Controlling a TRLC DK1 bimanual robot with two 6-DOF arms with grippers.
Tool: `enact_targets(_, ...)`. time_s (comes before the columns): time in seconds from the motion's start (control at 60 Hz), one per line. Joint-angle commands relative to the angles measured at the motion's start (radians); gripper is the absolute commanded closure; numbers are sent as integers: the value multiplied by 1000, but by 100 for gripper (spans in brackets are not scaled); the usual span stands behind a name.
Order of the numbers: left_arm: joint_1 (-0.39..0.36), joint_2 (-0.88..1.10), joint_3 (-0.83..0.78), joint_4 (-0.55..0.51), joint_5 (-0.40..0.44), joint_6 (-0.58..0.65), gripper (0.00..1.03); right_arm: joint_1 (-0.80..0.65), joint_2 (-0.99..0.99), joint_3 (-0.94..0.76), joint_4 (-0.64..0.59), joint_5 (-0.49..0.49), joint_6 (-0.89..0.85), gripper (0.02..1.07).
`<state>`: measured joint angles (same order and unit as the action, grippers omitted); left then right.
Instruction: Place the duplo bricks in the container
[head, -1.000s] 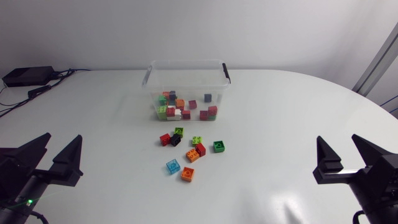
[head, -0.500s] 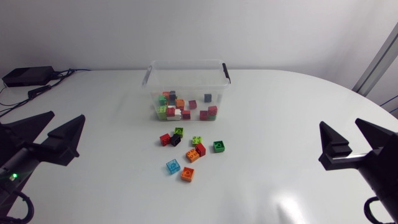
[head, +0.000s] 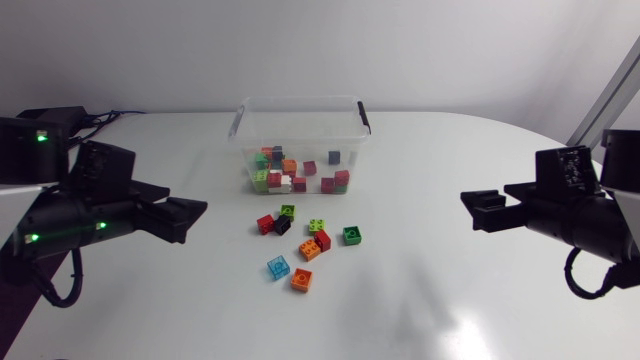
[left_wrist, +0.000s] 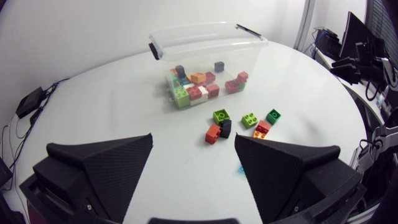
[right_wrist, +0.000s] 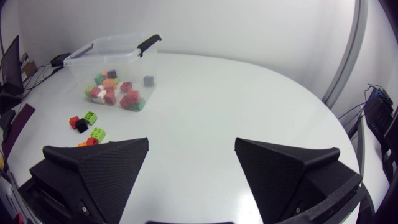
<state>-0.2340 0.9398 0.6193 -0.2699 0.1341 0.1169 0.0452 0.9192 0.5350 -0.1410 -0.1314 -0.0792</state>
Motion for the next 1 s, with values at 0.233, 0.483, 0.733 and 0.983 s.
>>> enact_targets(0.233, -137, 313, 168, -94, -2, 283, 12, 64, 247, 157, -98, -86, -286, 7)
enact_targets(0.483, -176, 467, 226, -169, 44, 409, 12, 143, 392, 221, -221, -83, -593, 7)
enact_targets(0.733, -246, 606, 260, -218, 99, 454, 12, 200, 538, 322, -325, -212, -844, 7)
enact_targets(0.983, -251, 741, 316, -223, 121, 472, 17, 222, 725, 456, -358, -281, -929, 7)
